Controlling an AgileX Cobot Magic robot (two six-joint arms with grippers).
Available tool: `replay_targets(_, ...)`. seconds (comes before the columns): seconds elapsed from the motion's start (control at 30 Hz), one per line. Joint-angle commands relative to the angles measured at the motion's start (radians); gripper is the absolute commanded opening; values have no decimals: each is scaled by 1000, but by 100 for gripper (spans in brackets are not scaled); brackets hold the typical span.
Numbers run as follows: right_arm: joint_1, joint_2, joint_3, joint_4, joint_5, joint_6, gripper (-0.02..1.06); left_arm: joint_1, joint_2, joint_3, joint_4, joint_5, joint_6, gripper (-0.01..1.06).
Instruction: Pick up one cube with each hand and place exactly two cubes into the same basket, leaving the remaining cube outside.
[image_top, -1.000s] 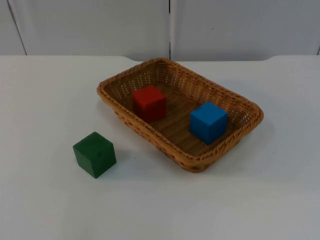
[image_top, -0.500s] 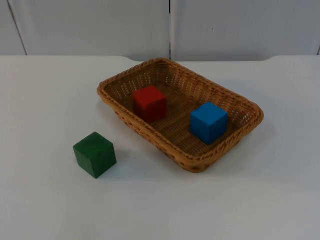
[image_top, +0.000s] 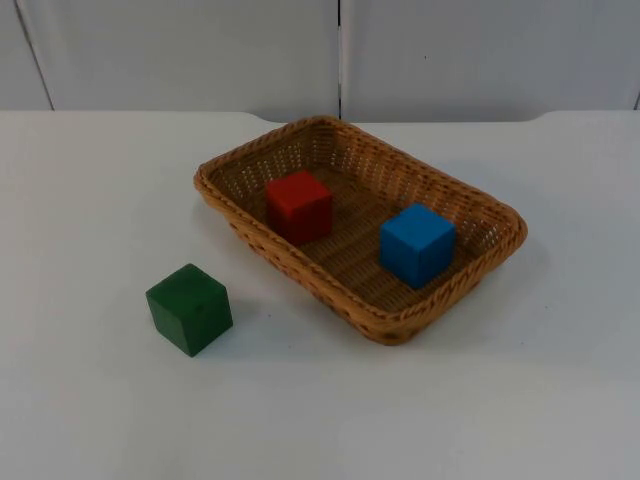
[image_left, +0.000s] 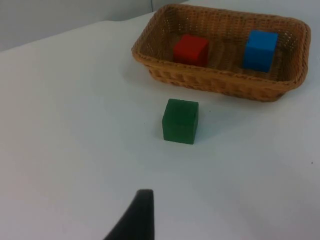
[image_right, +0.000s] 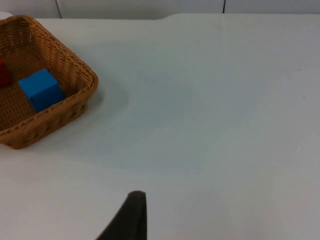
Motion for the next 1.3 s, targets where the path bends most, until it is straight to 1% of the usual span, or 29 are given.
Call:
replay_targets(0.0,-5,-3,4,3,-7,1,105,-4,-4,4,5,-2,-7,105)
replay_targets(0.7,-5,-3,4,3,-7,1,105,-4,-4,4,9,-2,-7,105)
replay_targets(0.8,-5,-3,4,3,-7,1,105,7,-4,4,9,-2,-7,105)
replay_targets(0.87,-5,-3,4,3,-7,1,105,27,-4,4,12,-2,-5,105)
replay_targets(0.97,-5,-3,4,3,-7,1,105,84,-4,4,12,-2,-5,105)
replay_targets(1.0,-5,-3,4,3,-7,1,105,84,-4,4,12,-2,-5,105)
replay_targets(1.1,-5,-3,4,3,-7,1,105,137,-4,4,12,-2,-5,105)
replay_targets(1.13,-5,-3,4,3,-7,1,105,137,-4,4,12,-2,-5,105)
replay_targets(1.23,-5,-3,4,3,-7,1,105,191,-4,4,12,-2,-5,105)
replay_targets(1.27,-5,-3,4,3,-7,1,105,220,-4,4,12,-2,-5,105)
